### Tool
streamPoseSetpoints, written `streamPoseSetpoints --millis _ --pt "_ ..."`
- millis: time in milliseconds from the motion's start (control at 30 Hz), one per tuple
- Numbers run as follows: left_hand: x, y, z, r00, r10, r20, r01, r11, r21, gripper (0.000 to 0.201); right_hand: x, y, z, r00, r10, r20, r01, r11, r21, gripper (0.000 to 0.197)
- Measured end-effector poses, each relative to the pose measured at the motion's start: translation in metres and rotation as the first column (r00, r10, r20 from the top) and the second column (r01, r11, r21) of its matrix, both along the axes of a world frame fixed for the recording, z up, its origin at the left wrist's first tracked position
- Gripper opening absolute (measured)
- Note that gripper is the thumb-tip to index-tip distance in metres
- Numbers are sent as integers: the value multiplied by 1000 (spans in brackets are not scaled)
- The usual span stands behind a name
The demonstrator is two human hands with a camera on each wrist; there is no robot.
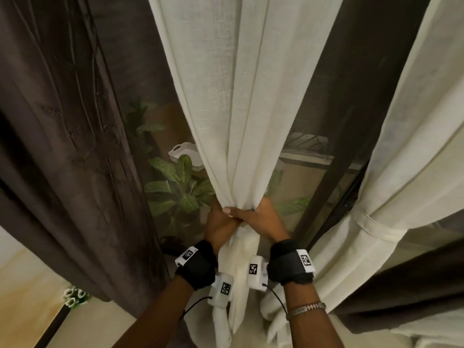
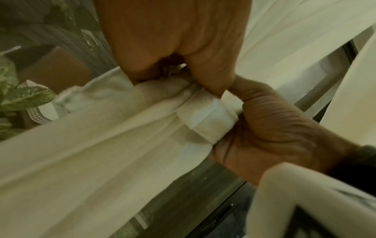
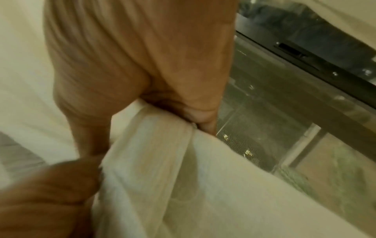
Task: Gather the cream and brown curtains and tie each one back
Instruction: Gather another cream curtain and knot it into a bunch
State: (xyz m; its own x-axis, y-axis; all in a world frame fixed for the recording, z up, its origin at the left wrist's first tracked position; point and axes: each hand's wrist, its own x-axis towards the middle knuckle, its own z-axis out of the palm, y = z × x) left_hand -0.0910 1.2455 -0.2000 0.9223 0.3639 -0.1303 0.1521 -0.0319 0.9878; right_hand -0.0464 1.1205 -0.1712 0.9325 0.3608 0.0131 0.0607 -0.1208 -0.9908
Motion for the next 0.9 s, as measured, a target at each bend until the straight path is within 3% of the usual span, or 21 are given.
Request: streamPoseSetpoints --millis 67,133,233,367,467,567,633,667,733,767,833,900 --pt "-1 0 -3 995 -11 97 18 997 -71 62 1 1 -5 989 -146 4 146 988 43 28" --pt "-6 7 -5 983 1 182 29 987 -160 51 3 -4 -9 981 -196 -4 196 978 70 21" --pt "-10 27 -6 951 207 231 -105 916 -386 24 5 -14 -12 979 -205 -18 206 976 77 22" --pt "-11 57 0 901 370 225 -142 744 -653 27 10 -14 -14 978 -207 -21 208 973 100 29" --pt "-17 67 1 884 424 197 -193 715 -672 40 13 -12 -14 976 -214 -37 216 970 115 27" --pt "-35 72 -2 901 348 260 -181 845 -503 66 19 -11 -15 968 -240 -74 247 962 119 16" --pt "-48 70 -10 932 174 319 -111 972 -205 69 21 -13 -17 963 -249 -103 260 959 113 13" --pt "-52 69 -17 943 72 326 -78 997 5 57 22 -13 -19 961 -251 -117 263 959 104 12" --pt "-59 63 -34 944 -96 315 -33 925 380 27 24 -13 -21 958 -255 -133 266 961 74 11" --pt "-62 59 -41 937 -158 311 -9 880 475 18 26 -13 -22 956 -259 -136 268 962 56 12" --pt "-64 53 -52 930 -231 287 27 821 571 8 29 -12 -23 954 -267 -137 274 961 29 14" --pt "-63 49 -57 928 -281 245 74 783 618 14 30 -10 -22 959 -250 -133 253 968 2 19"
